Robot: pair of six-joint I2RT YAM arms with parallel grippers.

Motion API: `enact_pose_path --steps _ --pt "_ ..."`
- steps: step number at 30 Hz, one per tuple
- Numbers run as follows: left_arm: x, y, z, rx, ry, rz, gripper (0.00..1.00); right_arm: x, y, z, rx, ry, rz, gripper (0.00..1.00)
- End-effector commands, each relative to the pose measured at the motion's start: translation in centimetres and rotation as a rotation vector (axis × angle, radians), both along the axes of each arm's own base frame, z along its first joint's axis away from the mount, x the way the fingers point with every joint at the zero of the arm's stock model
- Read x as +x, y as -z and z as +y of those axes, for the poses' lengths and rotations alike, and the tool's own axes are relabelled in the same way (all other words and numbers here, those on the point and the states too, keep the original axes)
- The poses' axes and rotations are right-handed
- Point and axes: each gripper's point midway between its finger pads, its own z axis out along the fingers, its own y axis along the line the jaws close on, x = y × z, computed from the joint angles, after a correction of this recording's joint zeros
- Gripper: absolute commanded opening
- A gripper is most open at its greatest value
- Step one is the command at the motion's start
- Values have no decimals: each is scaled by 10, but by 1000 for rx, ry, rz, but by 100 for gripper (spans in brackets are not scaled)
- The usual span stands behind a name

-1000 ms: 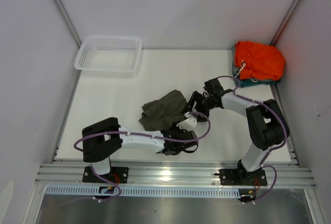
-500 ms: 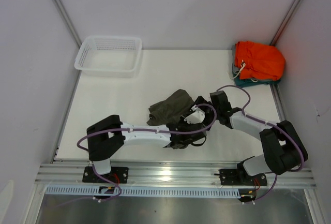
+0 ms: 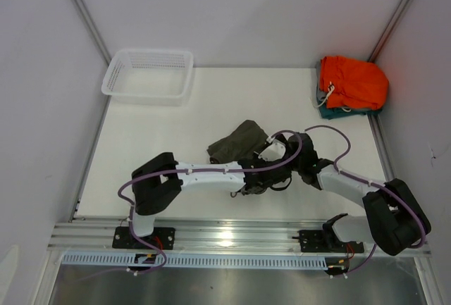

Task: Fold and stack the shorts

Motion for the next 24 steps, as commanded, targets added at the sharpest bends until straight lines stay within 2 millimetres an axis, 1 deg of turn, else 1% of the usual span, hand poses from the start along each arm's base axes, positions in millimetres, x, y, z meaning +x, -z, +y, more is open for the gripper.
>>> enact_pose_path --steps 1,2,4,5,6,11,12,16,17,20,21,23,24 --pt "5 -13 -11 -67 -37 0 8 7 -12 3 52 44 -58 99" --pt "6 -15 -11 -72 -38 -3 7 8 -14 5 60 47 -70 100" --pt "5 -17 -12 -79 -37 -7 7 9 -11 4 63 58 -66 99" --pt "4 -16 -11 -78 -33 -4 7 11 -15 6 81 55 -81 100" --pt "3 -18 -15 -95 -25 -8 7 11 -12 7 84 58 -68 99" --pt "1 -21 -16 -108 -18 -13 7 15 -11 19 112 47 -62 99" --pt "0 -21 -16 -109 -17 -12 7 13 -10 22 110 42 -61 99" --pt "0 -26 -15 -122 -7 -19 6 16 -9 25 99 42 -66 100" --pt "-1 -27 -16 -134 3 -19 6 15 -9 25 100 38 -69 99" --pt "-4 -27 -14 -138 38 -15 7 15 -9 29 118 26 -84 100" --pt "-6 -30 -20 -172 63 -7 7 15 -8 29 119 26 -86 99" --pt "-8 -29 -17 -177 80 -3 7 15 -10 32 127 12 -105 100" --pt "-8 -32 -19 -191 87 -6 7 15 -10 33 123 -2 -117 99"
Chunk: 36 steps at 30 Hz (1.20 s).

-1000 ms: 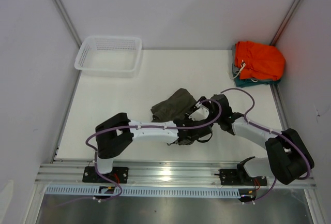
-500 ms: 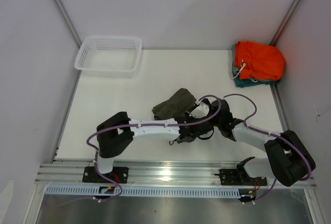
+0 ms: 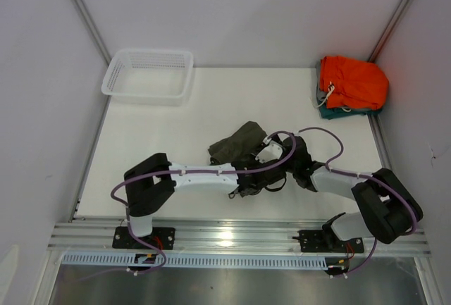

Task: Fold and stack the shorts

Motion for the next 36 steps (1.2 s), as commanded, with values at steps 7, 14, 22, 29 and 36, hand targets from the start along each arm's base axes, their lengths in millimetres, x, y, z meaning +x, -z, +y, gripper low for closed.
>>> enact_pose_path --steps 7,14,22,29,36 --pt "-4 -39 -16 -153 84 -33 7 9 -7 9 32 -19 -86 99" --pt "-3 -34 -20 -127 96 -23 3 7 3 6 -28 -21 -77 99" --pt "-6 -28 -19 -96 118 -29 3 6 7 4 -63 -43 -62 99" --pt "-9 -26 -21 -50 143 -58 4 4 21 17 -45 -96 -8 100" --pt "-12 -27 -20 3 193 -98 6 4 22 24 -42 -133 -15 98"
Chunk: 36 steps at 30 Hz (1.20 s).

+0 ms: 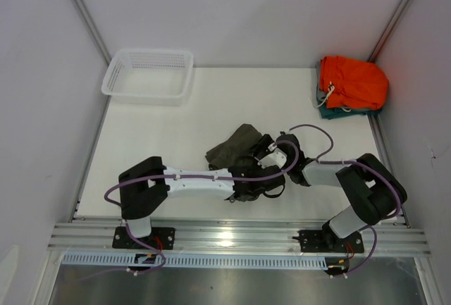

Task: Fold and stack the shorts

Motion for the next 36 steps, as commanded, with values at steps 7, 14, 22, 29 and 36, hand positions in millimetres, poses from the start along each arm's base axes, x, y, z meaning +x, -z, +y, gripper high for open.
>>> enact_pose_path --steps 7,14,22,29,36 --pt "0 -23 -22 -37 85 -73 12 1 -7 10 7 -42 -38 87" --pt "-3 -18 -20 -36 95 -58 35 -1 -5 14 42 -66 -32 42" --pt "-11 -9 -10 -33 143 -37 80 4 -10 13 37 -90 -54 38" --pt "-20 -4 3 -30 168 -14 85 10 -17 8 59 -101 -61 38" --pt "-30 12 22 57 184 13 86 14 -17 10 68 -116 -54 40"
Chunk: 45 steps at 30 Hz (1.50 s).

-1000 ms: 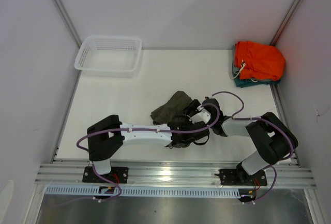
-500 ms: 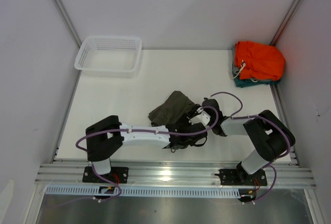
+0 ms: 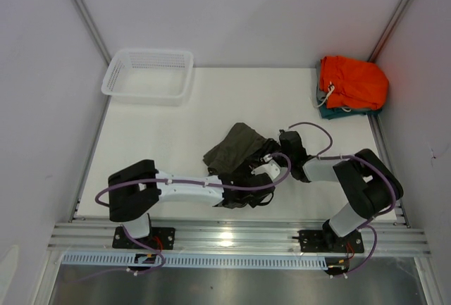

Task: Fold and stack the shorts

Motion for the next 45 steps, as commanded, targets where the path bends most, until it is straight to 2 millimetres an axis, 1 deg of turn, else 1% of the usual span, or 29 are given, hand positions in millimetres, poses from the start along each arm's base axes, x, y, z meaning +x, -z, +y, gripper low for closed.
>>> enact_pose_path --steps 1,3,4,6,7,9,12,14,15,16,17,18,20,21,27,29,30,31,33,34,36,37,38,39,40,41,42,43,45 --pt "-7 -7 4 10 24 -11 86 11 -17 11 40 -38 -59 40" --pt "-10 -5 5 13 27 -8 86 13 -18 13 43 -40 -57 45" --pt "-12 -4 7 12 27 -4 86 11 -16 13 42 -46 -52 50" --pt "-15 -6 5 -7 34 -4 86 13 -15 13 31 -48 -53 54" --pt "-18 -5 6 -11 41 1 86 13 -15 13 28 -48 -53 54" --pt "-22 -8 7 -34 50 6 86 12 -14 12 35 -50 -50 50" --pt "-26 -15 11 -72 58 8 86 13 -15 13 40 -48 -55 49" --pt "-27 -27 8 -134 66 3 86 11 -14 14 42 -54 -55 48" --pt "-30 -35 13 -172 72 5 86 12 -15 15 49 -51 -57 48" --pt "-31 -45 9 -224 78 1 86 11 -13 14 47 -50 -52 47" --pt "-32 -49 13 -246 79 -1 86 10 -13 15 50 -52 -55 46" --pt "-32 -66 16 -311 79 -4 86 10 -12 15 51 -51 -52 45" --pt "-31 -79 21 -379 70 11 87 8 -11 16 60 -48 -56 41" --pt "-26 -92 27 -442 51 22 87 9 -9 16 57 -44 -57 40" --pt "-6 -116 59 -557 -49 31 87 8 -9 18 63 -40 -74 34" --pt "-1 -116 67 -556 -83 28 87 8 -9 18 65 -43 -81 31" --pt "5 -116 73 -563 -121 25 89 9 -12 18 70 -43 -95 30" --pt "8 -115 76 -562 -136 27 89 11 -13 18 71 -43 -104 25" --pt "16 -112 85 -559 -194 26 89 18 -17 15 69 -41 -139 20" --pt "19 -111 89 -560 -216 25 89 22 -19 14 68 -41 -159 13" --pt "25 -108 95 -564 -255 26 89 29 -20 10 42 -53 -205 8" --pt "27 -106 97 -564 -265 27 89 38 -26 8 36 -49 -239 2" --pt "29 -108 97 -575 -273 29 89 42 -27 7 21 -52 -261 0" --pt "30 -103 101 -574 -288 39 89 46 -22 3 -24 -62 -273 0" --pt "32 -103 102 -578 -296 41 89 57 -30 2 -32 -60 -306 0" --pt "34 -103 104 -583 -306 40 89 62 -33 2 -40 -73 -322 0" --pt "33 -105 102 -590 -296 47 89 65 -26 -1 -67 -78 -302 0" --pt "33 -106 102 -593 -296 46 89 79 -34 -3 -84 -81 -345 0" --pt "34 -107 103 -595 -296 42 89 88 -36 -4 -90 -103 -365 0"
